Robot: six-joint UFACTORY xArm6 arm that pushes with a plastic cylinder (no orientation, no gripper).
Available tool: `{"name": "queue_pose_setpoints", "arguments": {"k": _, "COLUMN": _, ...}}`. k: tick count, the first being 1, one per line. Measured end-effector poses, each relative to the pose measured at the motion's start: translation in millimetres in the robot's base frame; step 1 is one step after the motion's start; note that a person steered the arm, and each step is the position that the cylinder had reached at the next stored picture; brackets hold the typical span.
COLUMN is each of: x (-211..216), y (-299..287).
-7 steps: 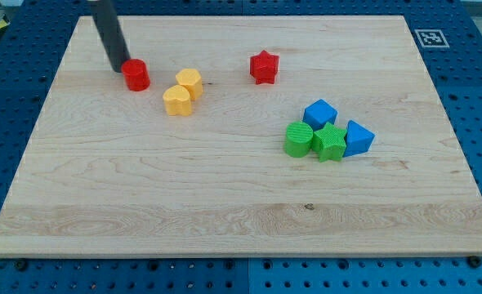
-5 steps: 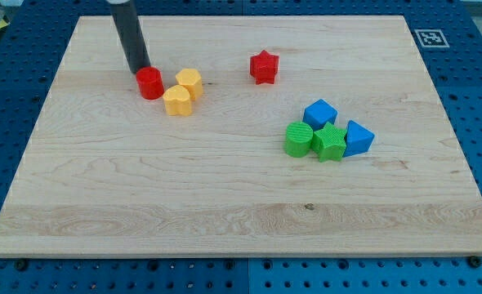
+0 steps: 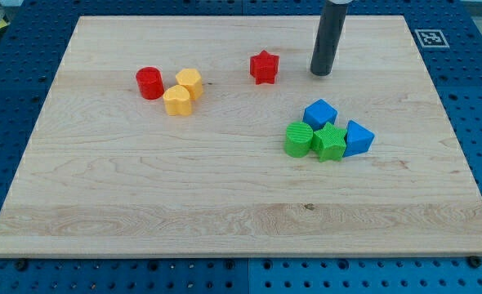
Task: Slide the red star towards the center left
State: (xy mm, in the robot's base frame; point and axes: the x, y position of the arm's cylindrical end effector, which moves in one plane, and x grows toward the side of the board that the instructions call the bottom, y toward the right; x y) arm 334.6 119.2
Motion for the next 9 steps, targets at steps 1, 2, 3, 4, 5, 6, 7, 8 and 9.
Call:
{"name": "queue_pose_setpoints", "arguments": {"k": 1, "x": 0.0, "y": -23.1}}
{"name": "queue_pose_setpoints", "arguments": {"k": 2, "x": 0.0, "y": -53.7}}
{"name": "queue_pose_setpoints", "arguments": {"k": 3, "x": -0.1, "y": -83.3}}
{"name": "queue_pose_setpoints", "arguments": {"k": 4, "x": -0.9, "y": -114.7}}
{"name": "queue_pose_setpoints", "arguments": {"k": 5, "x": -0.9, "y": -142.4}}
{"name": "queue_pose_setpoints", "arguments": {"k": 6, "x": -2.2, "y": -164.7}}
{"name": "queue_pose_setpoints", "arguments": {"k": 7, "x": -4.6, "y": -182.8}}
{"name": "queue_pose_setpoints", "arguments": {"k": 8, "x": -5.6, "y": -177.9}}
{"name": "queue_pose_setpoints", "arguments": {"k": 9, "x": -37.3, "y": -146.8}}
